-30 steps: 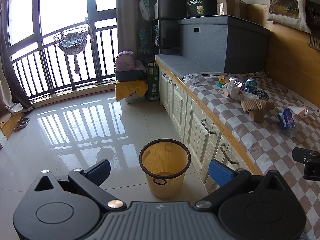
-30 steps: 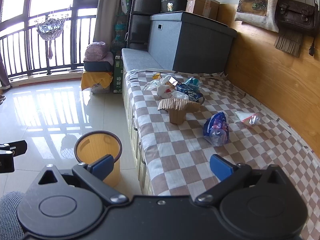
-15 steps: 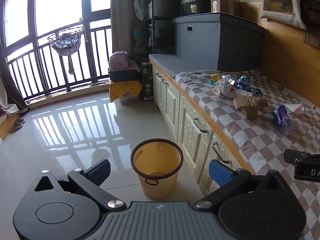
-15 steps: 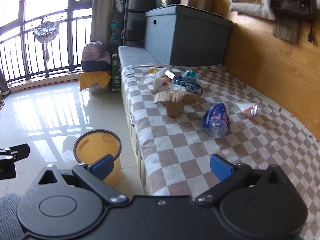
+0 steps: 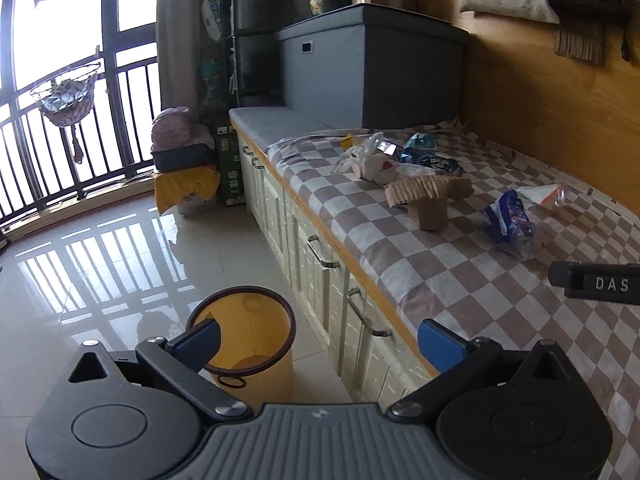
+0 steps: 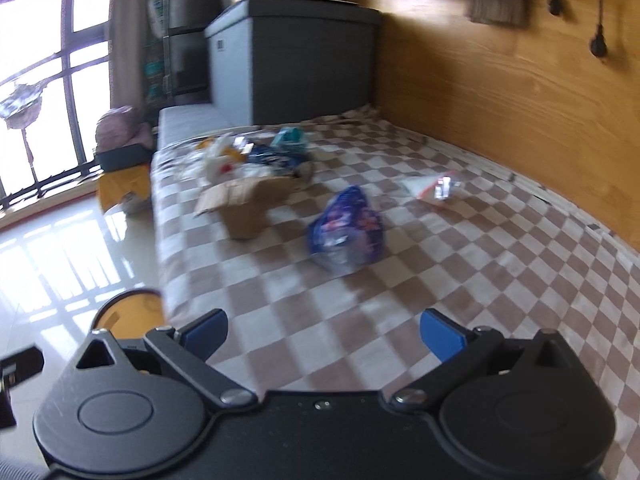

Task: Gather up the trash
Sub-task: 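Grasp the blue floral plastic bag with the right tool while left tool approaches cardboard, then grasp the brown cardboard piece with the left tool while right tool lifts the bag, then carry the cardboard and blue bag in both tools over the yellow wastebasket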

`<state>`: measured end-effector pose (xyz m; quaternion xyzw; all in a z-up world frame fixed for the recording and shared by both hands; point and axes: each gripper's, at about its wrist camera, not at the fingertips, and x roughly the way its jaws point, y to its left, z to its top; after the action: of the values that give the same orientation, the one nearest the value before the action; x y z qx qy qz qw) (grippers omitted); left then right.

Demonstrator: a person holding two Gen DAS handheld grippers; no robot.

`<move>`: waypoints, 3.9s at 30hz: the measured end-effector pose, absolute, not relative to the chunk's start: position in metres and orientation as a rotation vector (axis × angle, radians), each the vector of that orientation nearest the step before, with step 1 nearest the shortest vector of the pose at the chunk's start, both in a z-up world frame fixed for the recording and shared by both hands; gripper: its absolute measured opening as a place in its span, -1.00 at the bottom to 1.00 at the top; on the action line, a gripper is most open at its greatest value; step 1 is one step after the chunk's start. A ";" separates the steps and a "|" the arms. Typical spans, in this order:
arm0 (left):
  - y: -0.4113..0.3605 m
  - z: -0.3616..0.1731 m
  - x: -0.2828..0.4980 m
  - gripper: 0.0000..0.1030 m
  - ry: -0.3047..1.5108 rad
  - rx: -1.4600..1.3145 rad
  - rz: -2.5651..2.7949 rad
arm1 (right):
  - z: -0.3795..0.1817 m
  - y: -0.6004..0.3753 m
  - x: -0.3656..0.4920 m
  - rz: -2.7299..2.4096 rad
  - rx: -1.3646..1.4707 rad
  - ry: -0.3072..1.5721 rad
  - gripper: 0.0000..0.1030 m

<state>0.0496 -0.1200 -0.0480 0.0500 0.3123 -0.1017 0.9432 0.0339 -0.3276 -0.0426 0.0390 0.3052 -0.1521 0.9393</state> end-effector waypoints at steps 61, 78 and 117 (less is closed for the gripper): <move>-0.274 -0.097 0.242 -0.22 0.609 -0.113 -0.260 | -0.111 -0.459 0.161 -0.217 0.489 0.524 -0.53; -0.188 -0.051 0.215 -0.22 0.538 -0.019 -0.257 | -0.087 -0.403 0.155 -0.236 0.267 0.526 -0.56; 0.064 -0.189 0.277 -0.22 0.812 -0.230 0.078 | -0.189 -0.114 0.280 0.168 0.110 0.834 -0.56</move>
<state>0.2766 0.0638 -0.1893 -0.1117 0.3938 0.0376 0.9116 0.2800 -0.1139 -0.1885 0.0536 0.4042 0.0814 0.9095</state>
